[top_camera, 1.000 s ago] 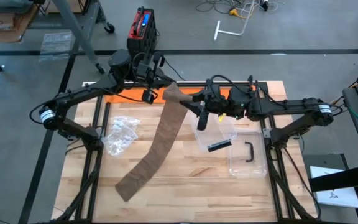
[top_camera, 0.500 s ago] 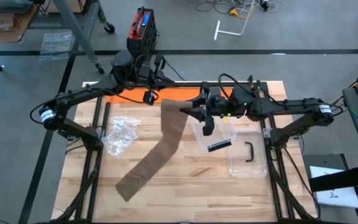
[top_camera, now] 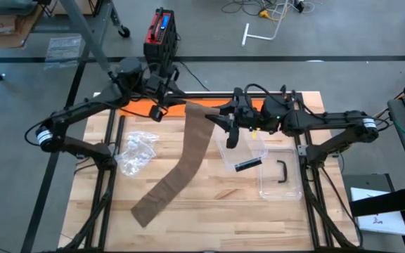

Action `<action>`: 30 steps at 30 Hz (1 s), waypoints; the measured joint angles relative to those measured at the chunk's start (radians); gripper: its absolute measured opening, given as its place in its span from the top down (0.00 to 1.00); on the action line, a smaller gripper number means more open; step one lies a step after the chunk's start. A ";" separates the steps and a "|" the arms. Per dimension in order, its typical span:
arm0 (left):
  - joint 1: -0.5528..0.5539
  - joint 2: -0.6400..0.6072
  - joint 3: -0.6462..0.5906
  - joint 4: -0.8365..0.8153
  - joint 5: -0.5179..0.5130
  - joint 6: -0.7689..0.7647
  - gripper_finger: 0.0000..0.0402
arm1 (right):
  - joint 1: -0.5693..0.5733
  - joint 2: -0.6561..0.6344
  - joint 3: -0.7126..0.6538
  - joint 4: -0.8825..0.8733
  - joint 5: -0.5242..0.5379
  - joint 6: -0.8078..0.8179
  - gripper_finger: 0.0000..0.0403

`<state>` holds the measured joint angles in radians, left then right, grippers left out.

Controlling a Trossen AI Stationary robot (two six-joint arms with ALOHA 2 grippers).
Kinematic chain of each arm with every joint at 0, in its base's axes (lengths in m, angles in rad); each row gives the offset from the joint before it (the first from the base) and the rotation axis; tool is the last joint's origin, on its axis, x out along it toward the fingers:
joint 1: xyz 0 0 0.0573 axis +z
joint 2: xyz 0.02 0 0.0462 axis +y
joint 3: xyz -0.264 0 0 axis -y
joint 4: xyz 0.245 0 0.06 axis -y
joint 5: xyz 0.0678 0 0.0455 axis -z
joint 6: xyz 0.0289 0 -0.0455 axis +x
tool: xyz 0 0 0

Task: Roll bandage
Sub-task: Roll the brown bandage

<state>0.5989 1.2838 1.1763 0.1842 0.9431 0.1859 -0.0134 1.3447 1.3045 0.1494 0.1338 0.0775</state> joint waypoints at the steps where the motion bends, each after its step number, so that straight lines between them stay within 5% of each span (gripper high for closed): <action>1: 0.001 -0.011 0.000 -0.029 -0.003 0.005 0.77 | -0.001 -0.002 0.000 -0.005 0.005 -0.011 0.78; 6: -0.001 -0.039 -0.001 -0.115 -0.009 0.024 0.58 | -0.001 -0.009 0.000 -0.011 0.008 -0.033 0.78; 15: -0.095 0.062 -0.002 0.082 -0.009 -0.099 0.41 | -0.001 -0.006 0.000 -0.024 0.027 -0.037 0.78; 22: -0.119 0.102 0.004 0.180 -0.040 -0.108 0.48 | -0.001 -0.005 0.000 -0.055 0.049 -0.030 0.78; 30: -0.121 0.125 0.005 0.242 -0.064 -0.133 0.70 | -0.001 -0.001 0.002 -0.055 0.058 -0.025 0.78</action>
<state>0.4778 1.4085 1.1816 0.4260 0.8791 0.0526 -0.0142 1.3434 1.3067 0.0949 0.1916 0.0524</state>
